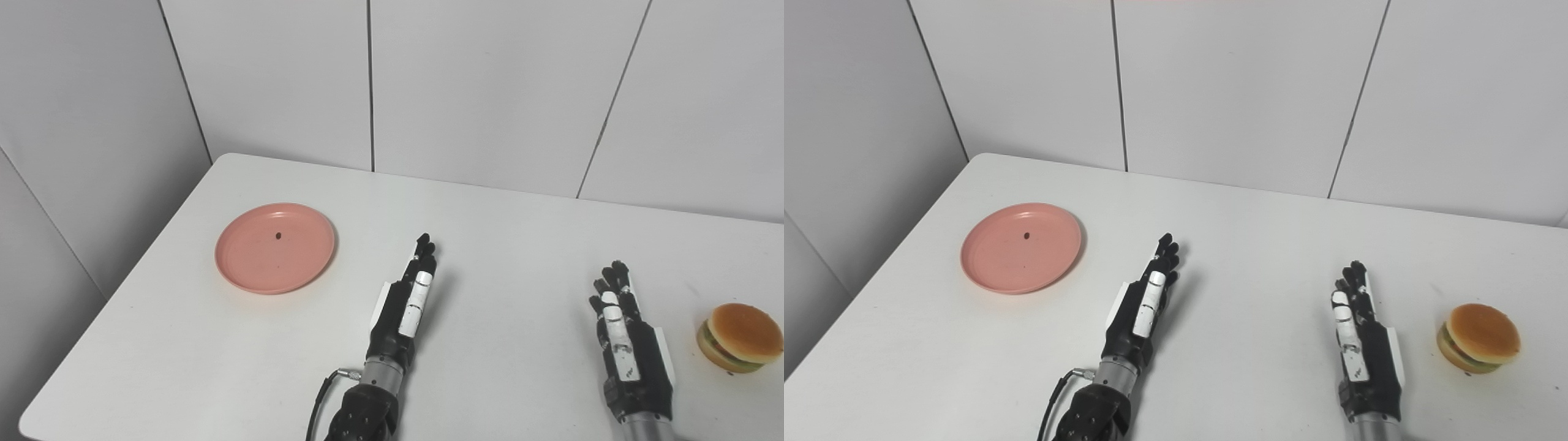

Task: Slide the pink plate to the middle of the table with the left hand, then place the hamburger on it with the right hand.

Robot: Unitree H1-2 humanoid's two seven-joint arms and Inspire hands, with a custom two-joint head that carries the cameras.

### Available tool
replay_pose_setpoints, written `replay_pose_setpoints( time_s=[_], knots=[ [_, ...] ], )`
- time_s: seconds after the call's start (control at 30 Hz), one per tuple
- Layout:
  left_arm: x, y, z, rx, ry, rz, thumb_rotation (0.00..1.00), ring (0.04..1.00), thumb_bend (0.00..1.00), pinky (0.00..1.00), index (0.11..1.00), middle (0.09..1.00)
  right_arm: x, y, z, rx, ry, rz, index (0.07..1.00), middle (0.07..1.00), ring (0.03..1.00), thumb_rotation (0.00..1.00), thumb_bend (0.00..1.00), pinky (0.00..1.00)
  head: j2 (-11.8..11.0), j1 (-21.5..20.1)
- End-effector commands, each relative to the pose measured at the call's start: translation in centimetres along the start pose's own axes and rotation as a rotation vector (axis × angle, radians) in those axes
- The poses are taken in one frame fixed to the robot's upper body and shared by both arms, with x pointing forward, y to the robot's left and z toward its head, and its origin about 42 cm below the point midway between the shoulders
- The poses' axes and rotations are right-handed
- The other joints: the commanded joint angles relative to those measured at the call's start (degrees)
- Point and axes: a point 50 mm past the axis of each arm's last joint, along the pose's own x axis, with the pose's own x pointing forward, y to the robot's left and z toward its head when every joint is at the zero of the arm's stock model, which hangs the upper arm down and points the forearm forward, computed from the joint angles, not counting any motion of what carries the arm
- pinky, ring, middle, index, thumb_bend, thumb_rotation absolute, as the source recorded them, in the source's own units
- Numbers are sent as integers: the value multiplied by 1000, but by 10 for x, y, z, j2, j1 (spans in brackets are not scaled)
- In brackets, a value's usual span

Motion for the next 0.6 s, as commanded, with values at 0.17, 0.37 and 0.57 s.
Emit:
replay_pose_setpoints(
  time_s=[0.17, 0.37, 0.57],
  knots=[
    [-3, 7, -4, -39, -2, 44, 1000, 1000, 628, 1000, 997, 1000, -1, -6, 4, 15, -61, -7, 1000, 1000, 1000, 754, 593, 1000, -1, 2],
    [4, 22, 11, -84, -43, 13, 1000, 1000, 664, 1000, 1000, 1000, 1, -8, 2, 6, -59, 0, 1000, 1000, 1000, 758, 600, 1000, -3, 5],
    [8, 48, 28, -75, -76, 43, 1000, 941, 727, 959, 919, 928, 3, -9, 0, -10, -69, -10, 1000, 1000, 1000, 761, 589, 1000, -7, 3]
  ],
)
